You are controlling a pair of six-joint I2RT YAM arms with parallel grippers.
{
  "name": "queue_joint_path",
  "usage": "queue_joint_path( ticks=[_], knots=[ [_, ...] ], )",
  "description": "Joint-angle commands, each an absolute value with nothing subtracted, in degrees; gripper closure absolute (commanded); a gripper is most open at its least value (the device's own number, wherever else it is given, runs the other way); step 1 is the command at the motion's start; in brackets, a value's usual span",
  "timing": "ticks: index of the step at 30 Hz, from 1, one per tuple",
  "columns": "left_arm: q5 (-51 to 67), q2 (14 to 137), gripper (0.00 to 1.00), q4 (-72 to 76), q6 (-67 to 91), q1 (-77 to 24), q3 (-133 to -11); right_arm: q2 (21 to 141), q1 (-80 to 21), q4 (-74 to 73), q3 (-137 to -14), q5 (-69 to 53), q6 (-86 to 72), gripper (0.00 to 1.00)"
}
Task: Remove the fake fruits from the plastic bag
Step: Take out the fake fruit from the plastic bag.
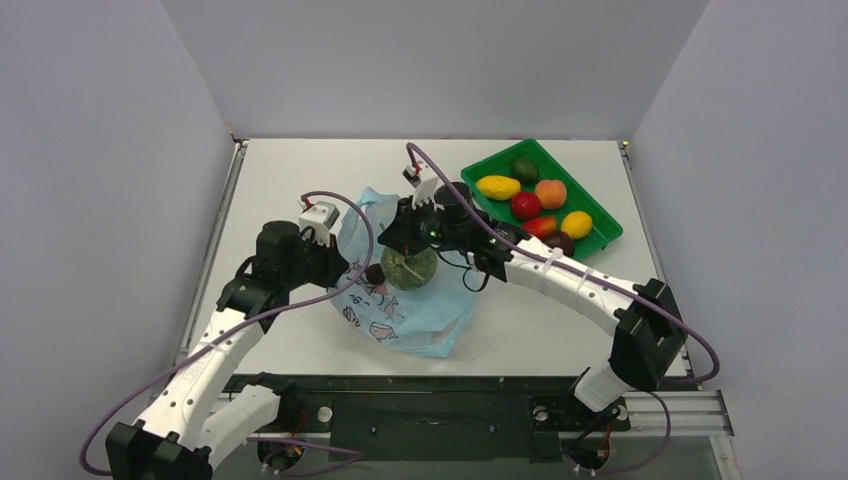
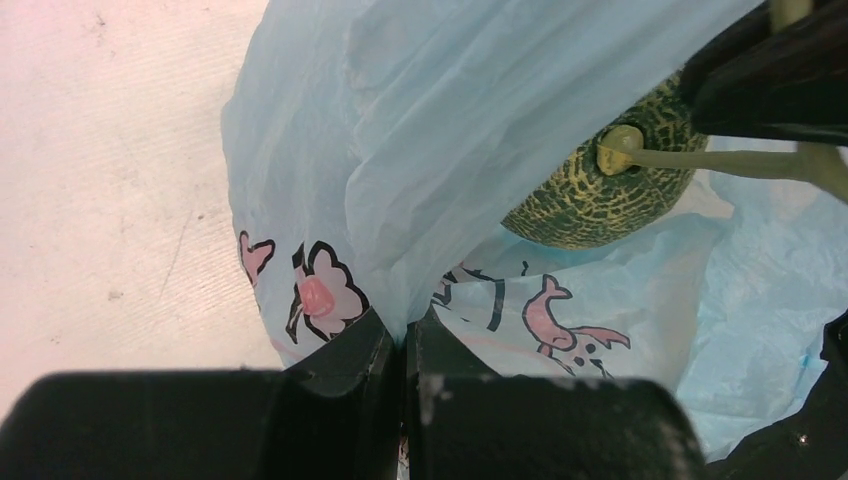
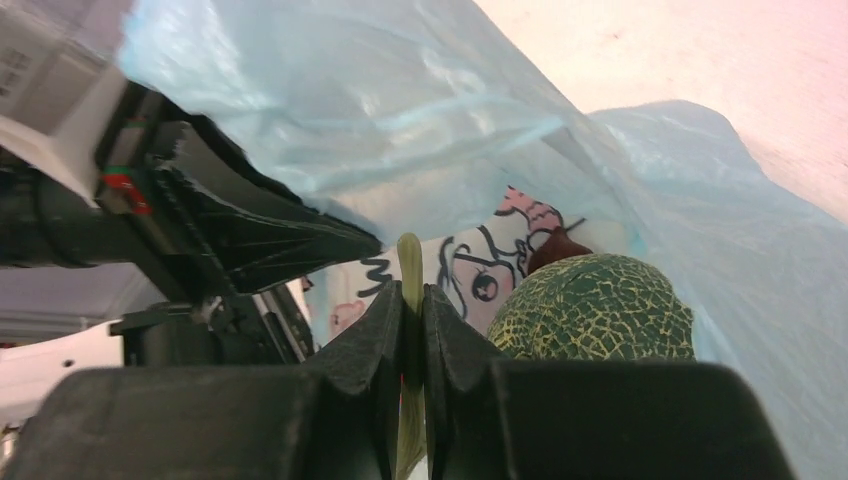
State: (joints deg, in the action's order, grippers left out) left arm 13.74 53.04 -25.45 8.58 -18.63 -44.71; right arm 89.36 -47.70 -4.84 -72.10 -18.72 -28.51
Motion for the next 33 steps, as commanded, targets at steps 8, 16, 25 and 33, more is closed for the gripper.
queue_joint_path(
  ticks=[8,16,25,33],
  knots=[
    [9.4,46.8,1.00,-21.9,7.8,-18.5,-43.6,82.7,-48.3,-2.7,-80.9,-24.3,-29.5,1.00],
    [7.6,45.8,1.00,-22.0,7.4,-19.2,-43.3,78.8,-48.3,-9.2,-87.3,-20.9,-27.4,1.00],
    [3.4,44.0,1.00,-22.6,7.1,-21.0,-43.3,69.7,-46.8,-14.2,-89.7,-10.6,-25.2,1.00],
    [-1.0,41.1,1.00,-22.8,7.2,-21.4,-43.0,61.1,-42.8,-19.6,-81.6,20.0,-21.1,1.00]
  ],
)
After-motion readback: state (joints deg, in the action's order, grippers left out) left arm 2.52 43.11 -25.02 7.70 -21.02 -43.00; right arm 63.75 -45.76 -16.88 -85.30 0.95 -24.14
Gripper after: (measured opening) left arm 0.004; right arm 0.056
